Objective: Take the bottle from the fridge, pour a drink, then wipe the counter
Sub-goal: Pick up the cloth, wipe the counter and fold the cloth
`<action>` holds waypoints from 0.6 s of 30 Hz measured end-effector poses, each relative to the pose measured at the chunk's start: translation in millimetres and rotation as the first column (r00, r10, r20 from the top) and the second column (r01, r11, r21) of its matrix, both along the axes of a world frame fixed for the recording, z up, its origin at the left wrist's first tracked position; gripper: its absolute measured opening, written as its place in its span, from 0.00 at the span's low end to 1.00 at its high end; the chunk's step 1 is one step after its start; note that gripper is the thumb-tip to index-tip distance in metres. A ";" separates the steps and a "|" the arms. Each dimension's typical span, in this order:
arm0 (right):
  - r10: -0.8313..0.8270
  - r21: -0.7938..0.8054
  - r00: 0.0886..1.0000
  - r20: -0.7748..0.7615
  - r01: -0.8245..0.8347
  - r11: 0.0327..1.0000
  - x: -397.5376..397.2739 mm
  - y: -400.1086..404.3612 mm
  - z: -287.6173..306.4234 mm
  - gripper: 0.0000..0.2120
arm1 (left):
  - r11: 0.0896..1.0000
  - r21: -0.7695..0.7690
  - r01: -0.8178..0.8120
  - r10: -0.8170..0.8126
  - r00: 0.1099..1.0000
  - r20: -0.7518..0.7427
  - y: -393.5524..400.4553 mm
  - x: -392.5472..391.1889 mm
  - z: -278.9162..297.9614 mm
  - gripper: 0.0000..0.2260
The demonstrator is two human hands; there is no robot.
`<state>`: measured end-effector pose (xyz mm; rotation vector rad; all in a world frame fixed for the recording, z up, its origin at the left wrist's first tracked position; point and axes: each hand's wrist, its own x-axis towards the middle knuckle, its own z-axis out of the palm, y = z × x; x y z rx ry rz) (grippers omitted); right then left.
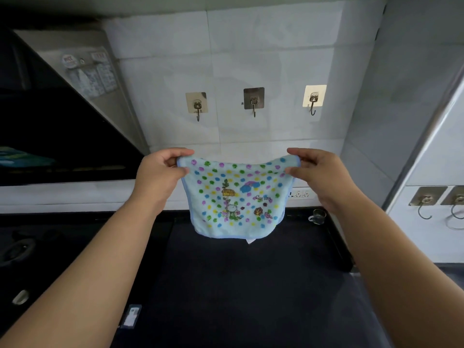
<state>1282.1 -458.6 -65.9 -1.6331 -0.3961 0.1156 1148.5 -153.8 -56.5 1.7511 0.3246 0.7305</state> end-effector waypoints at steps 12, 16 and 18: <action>-0.190 0.013 0.973 0.132 0.190 0.982 -4.0 9.0 11.5 0.09 | 0.965 0.235 -0.119 0.120 0.993 0.010 6.7 -5.8 -1.7 0.11; -0.179 -0.046 0.976 0.121 0.186 0.981 -6.3 7.9 3.6 0.12 | 0.964 0.246 -0.096 0.110 0.993 -0.044 5.2 -7.7 -8.9 0.06; -0.128 -0.099 0.984 0.122 0.141 0.985 -8.9 7.2 -0.3 0.18 | 0.959 0.272 -0.072 0.106 0.988 -0.113 6.3 -8.1 -13.1 0.06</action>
